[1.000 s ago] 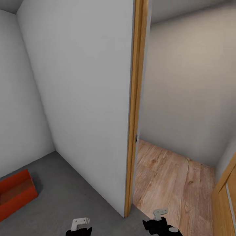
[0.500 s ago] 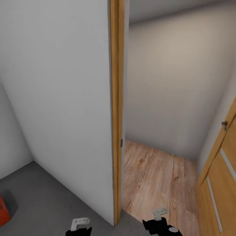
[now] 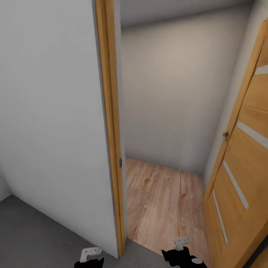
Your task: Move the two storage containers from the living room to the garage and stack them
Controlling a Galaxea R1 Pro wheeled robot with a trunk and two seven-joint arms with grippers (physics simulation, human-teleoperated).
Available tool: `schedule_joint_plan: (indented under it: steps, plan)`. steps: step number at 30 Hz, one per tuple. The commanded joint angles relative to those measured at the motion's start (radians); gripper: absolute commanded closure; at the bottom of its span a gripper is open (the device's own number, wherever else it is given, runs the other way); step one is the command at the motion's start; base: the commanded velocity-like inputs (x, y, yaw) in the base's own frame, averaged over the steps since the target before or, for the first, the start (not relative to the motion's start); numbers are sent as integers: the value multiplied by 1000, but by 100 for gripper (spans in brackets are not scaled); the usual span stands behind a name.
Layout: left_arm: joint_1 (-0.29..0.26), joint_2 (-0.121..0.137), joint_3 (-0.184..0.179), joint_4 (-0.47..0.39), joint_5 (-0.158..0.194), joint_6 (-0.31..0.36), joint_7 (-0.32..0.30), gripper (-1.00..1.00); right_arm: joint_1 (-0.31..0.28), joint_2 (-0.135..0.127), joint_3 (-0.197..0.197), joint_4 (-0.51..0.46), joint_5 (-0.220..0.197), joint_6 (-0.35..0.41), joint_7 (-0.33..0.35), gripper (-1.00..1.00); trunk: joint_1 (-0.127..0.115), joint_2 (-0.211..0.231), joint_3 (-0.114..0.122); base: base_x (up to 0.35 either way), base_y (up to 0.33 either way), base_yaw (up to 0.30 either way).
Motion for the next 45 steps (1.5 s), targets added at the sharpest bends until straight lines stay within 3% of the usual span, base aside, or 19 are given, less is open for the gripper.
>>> schedule_joint_plan:
  steps: [1,8,18,20,23,30,35,37,41,42,45]
  plan:
    - [0,1,-1,-2,11,6,-1,-100,-1,1,-7,-2,10,5,6,-100,0,-2,-2,0,0,-300]
    - [0,3,2,10,11,5,0,-100,-1,1,-6,-2,10,4,4,-100,0,-2,-2,0,0,-300]
    - [0,2,10,110,14,-1,1,-100,0,1,-5,8,10,3,-2,-100,0,-2,-2,0,0,-300]
    - [0,4,10,117,14,-20,0,-100,0,1,-5,8,10,3,-4,-100,0,-2,-2,0,0,-300]
    - [0,5,10,191,13,-128,0,-100,-1,1,-5,9,10,2,-5,-100,0,-2,-2,0,0,-300]
    - [0,20,13,339,14,-310,4,-100,-1,1,-5,23,10,1,-7,-100,0,-2,-2,0,0,-300]
    - [0,36,18,364,15,-336,1,-100,-1,0,-6,42,10,0,-2,-100,0,-2,-2,0,0,-300]
    - [0,58,37,368,17,-340,-8,-100,-1,-1,-6,65,11,-2,1,-100,0,-2,-2,0,0,-300]
    - [0,70,73,370,17,-341,-31,-100,-1,1,-6,87,17,-5,-2,-100,0,-2,-2,0,0,-300]
    - [0,69,96,370,16,-340,-38,-100,0,1,-5,127,33,-12,-6,-100,0,-2,-2,0,0,-300]
    - [0,69,101,370,16,-340,-44,-100,-1,0,-5,185,39,-85,-9,-100,0,-2,-2,0,0,-300]
